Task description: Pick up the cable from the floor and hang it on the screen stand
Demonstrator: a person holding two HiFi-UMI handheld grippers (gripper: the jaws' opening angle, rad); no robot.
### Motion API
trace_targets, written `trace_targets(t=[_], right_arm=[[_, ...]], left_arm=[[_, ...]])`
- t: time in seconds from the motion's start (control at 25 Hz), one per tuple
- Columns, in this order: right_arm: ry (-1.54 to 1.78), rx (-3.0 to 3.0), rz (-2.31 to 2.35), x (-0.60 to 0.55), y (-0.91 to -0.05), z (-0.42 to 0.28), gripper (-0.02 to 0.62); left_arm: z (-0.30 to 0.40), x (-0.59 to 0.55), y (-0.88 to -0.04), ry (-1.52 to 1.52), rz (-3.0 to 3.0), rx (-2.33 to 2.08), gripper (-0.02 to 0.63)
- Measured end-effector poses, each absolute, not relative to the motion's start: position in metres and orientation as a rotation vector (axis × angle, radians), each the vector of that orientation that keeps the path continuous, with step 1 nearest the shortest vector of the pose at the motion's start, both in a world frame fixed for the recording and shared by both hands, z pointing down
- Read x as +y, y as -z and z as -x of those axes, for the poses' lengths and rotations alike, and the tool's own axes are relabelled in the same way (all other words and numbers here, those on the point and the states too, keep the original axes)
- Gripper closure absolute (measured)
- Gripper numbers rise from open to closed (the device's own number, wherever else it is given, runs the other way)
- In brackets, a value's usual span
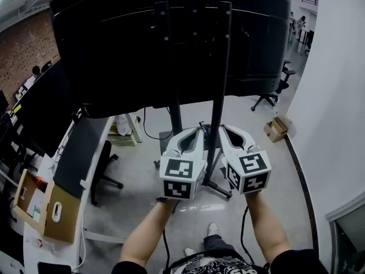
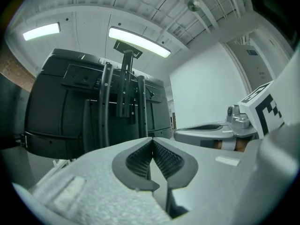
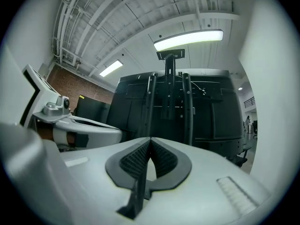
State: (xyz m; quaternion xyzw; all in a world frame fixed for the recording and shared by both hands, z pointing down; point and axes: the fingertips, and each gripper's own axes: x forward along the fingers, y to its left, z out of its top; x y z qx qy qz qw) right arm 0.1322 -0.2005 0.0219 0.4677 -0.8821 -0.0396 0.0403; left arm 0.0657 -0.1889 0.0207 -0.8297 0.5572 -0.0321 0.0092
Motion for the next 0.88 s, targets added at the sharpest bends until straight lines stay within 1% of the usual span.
trace_targets(t=[0.4,0.88], right_arm=[[0.078,-2.681,-1.439,-0.177,-0.043,-0.135,0.591],[0.082,-2.687,-1.438,-0.174,-0.044,-0.138,0.591]], left_arm=[[-0.081,-0.176,-0.044,0.141,2.625,1.733,0.606],[-0.091,-0.172,-0.040,0.144,2.634,1.694,0.604]])
